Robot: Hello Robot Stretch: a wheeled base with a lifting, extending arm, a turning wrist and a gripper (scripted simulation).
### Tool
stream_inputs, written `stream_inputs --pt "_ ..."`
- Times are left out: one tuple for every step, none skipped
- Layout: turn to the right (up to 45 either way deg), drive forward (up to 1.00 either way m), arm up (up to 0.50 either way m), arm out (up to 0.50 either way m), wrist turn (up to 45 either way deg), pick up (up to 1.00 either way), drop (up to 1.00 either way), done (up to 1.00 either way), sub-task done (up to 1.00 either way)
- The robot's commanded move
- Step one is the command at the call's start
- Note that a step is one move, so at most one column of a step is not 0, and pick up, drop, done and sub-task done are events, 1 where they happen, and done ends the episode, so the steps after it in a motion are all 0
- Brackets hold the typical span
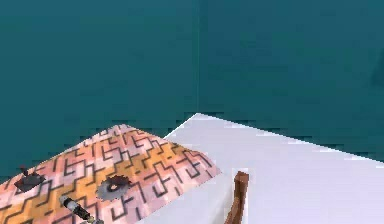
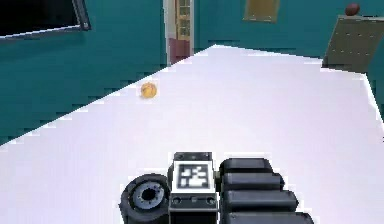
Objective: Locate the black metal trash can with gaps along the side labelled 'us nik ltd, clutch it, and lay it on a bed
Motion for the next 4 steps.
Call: stream_inputs --pt "18.0 0.00 0.00 0.00 0.0 0.00 0.00 0.00 0.00" --pt "-45.0 0.00 0.00 0.00 0.0 0.00 0.00 0.00 0.00" --pt "-45.0 0.00 0.00 0.00 0.0 0.00 0.00 0.00 0.00" --pt "-45.0 0.00 0.00 0.00 0.0 0.00 0.00 0.00 0.00"
